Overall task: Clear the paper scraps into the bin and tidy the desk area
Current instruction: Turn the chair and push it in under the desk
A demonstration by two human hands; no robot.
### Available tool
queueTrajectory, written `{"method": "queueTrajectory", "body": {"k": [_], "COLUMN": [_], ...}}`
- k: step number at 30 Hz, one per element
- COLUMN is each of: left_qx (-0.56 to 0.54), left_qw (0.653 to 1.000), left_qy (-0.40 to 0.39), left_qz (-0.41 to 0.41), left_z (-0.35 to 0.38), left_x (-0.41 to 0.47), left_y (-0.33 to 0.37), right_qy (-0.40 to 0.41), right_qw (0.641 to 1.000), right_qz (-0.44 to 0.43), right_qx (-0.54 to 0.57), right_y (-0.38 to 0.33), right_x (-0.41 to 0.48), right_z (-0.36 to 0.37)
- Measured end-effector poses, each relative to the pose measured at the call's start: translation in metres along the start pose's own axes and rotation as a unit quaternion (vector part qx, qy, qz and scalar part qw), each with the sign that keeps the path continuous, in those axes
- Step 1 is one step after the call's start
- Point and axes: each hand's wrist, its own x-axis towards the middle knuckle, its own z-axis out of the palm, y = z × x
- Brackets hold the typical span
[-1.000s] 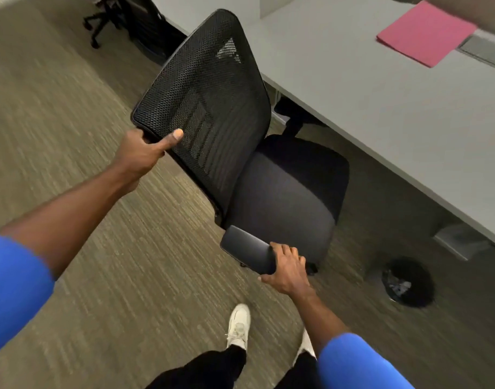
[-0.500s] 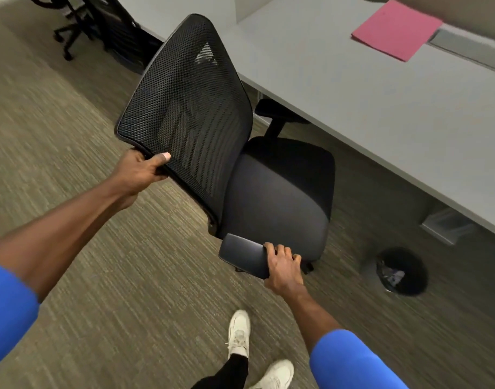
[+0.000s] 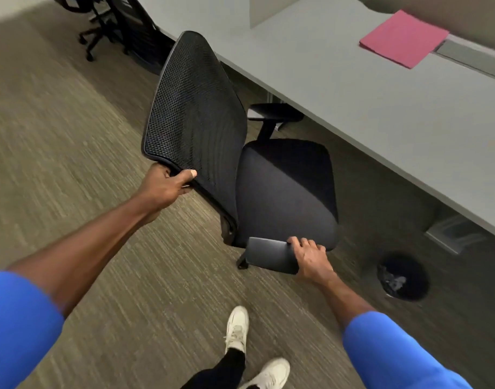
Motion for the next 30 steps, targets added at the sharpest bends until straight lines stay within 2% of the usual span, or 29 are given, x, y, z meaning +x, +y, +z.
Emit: {"method": "queueTrajectory", "body": {"k": [12, 16, 19, 23, 26, 30], "left_qx": [0.011, 0.074, 0.127, 0.222, 0.238, 0.249], "left_qw": [1.0, 0.996, 0.989, 0.967, 0.963, 0.964], "left_qy": [0.024, 0.046, 0.073, 0.117, 0.118, 0.08], "left_qz": [0.003, 0.015, 0.018, 0.047, 0.052, 0.056], "left_z": [0.043, 0.064, 0.089, 0.128, 0.152, 0.174], "left_x": [-0.073, -0.097, -0.119, -0.154, -0.174, -0.198], "left_y": [-0.019, -0.023, -0.024, -0.023, -0.023, -0.027], "right_qy": [0.0, 0.013, 0.021, 0.056, 0.096, 0.193], "right_qw": [0.997, 0.996, 0.993, 0.992, 0.992, 0.974], "right_qz": [-0.011, 0.013, 0.067, 0.076, 0.083, 0.079], "right_qx": [-0.071, -0.083, -0.098, -0.078, -0.019, 0.09], "right_y": [0.044, 0.056, 0.06, 0.055, 0.038, 0.003], "right_x": [-0.041, -0.062, -0.081, -0.103, -0.116, -0.135], "right_z": [0.013, 0.024, 0.033, 0.035, 0.026, 0.009]}}
